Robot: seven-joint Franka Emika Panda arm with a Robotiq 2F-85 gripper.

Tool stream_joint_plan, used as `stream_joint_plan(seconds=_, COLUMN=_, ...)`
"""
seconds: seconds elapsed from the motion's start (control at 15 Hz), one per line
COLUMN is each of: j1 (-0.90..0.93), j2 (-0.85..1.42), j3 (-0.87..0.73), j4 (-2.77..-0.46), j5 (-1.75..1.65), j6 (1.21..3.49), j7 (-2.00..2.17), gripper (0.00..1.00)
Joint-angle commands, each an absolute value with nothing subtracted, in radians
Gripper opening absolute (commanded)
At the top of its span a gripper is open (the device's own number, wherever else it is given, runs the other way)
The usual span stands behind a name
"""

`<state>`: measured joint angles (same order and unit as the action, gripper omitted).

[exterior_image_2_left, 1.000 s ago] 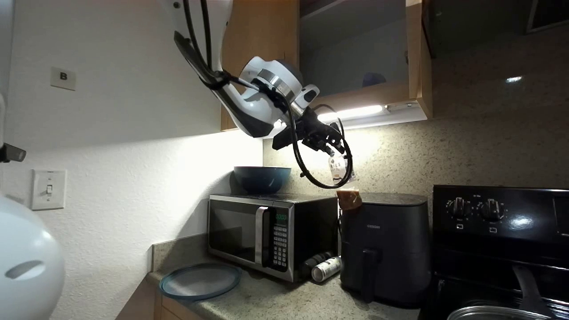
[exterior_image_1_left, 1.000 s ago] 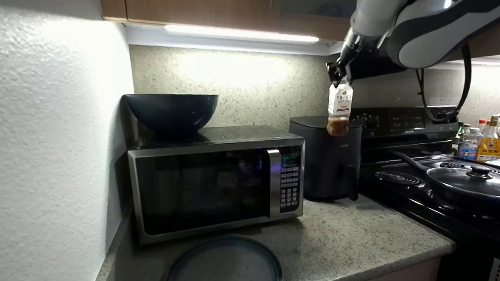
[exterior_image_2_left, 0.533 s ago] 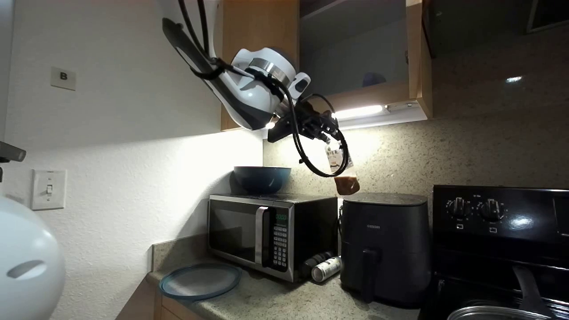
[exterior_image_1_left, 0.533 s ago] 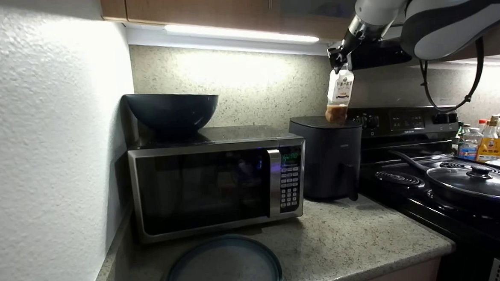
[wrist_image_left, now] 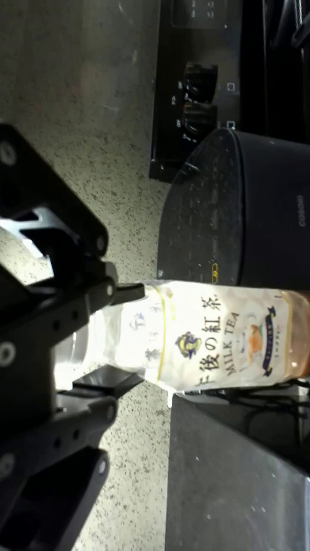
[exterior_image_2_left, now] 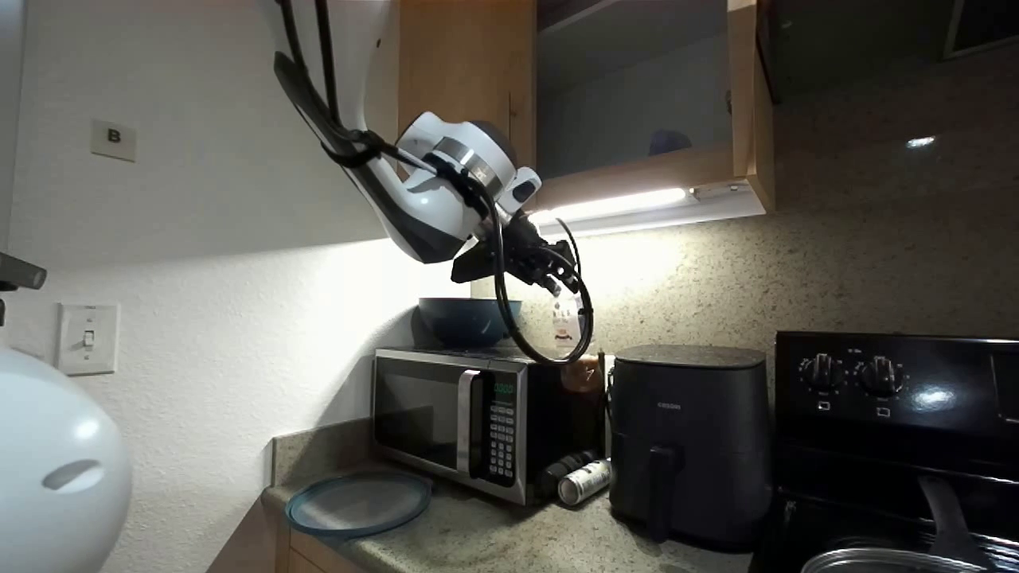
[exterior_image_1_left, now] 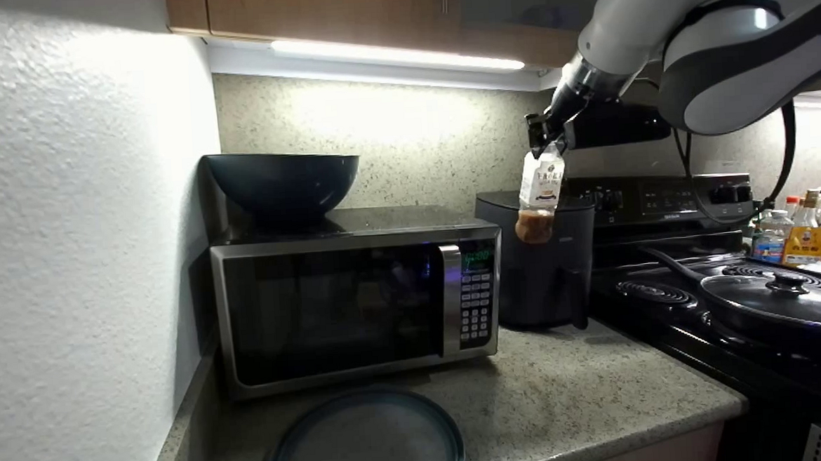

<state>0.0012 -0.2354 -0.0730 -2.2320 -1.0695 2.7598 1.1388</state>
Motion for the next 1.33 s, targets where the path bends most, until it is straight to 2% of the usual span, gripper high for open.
stream_joint_plan(seconds=0.0, j1=0.024, j2=-0.266, j3=-0.093, j4=-2.286, j5=-1.017, j6=2.816, j7=1.068, gripper=0.15)
stream_joint_plan(seconds=0.4, j1=-0.022, j2=-0.379, j3=-0.046, j4=-2.252, j5=-1.206, j6=2.72, j7=1.227, gripper=0.15)
stream_joint_plan(seconds=0.73, j1=-0.002, j2=-0.418, j3=-0.064, j4=-2.226, j5=-1.175, j6=2.708, j7=1.185, gripper=0.15)
stream_joint_plan(seconds=0.8, j1=-0.001, j2=-0.432, j3=-0.065, j4=-2.226, j5=-1.175, j6=2.705, j7=1.184, gripper=0.4)
stream_joint_plan(seconds=1.07, j1=0.0, j2=-0.416, j3=-0.065, j4=-2.229, j5=-1.175, j6=2.705, j7=1.185, gripper=0.4)
stream_joint_plan(seconds=1.13, j1=0.0, j2=-0.413, j3=-0.065, j4=-2.229, j5=-1.175, j6=2.705, j7=1.185, gripper=0.15)
stream_joint_plan(seconds=1.27, j1=-0.037, j2=-0.423, j3=-0.031, j4=-2.193, j5=-1.276, j6=2.695, j7=1.262, gripper=0.15)
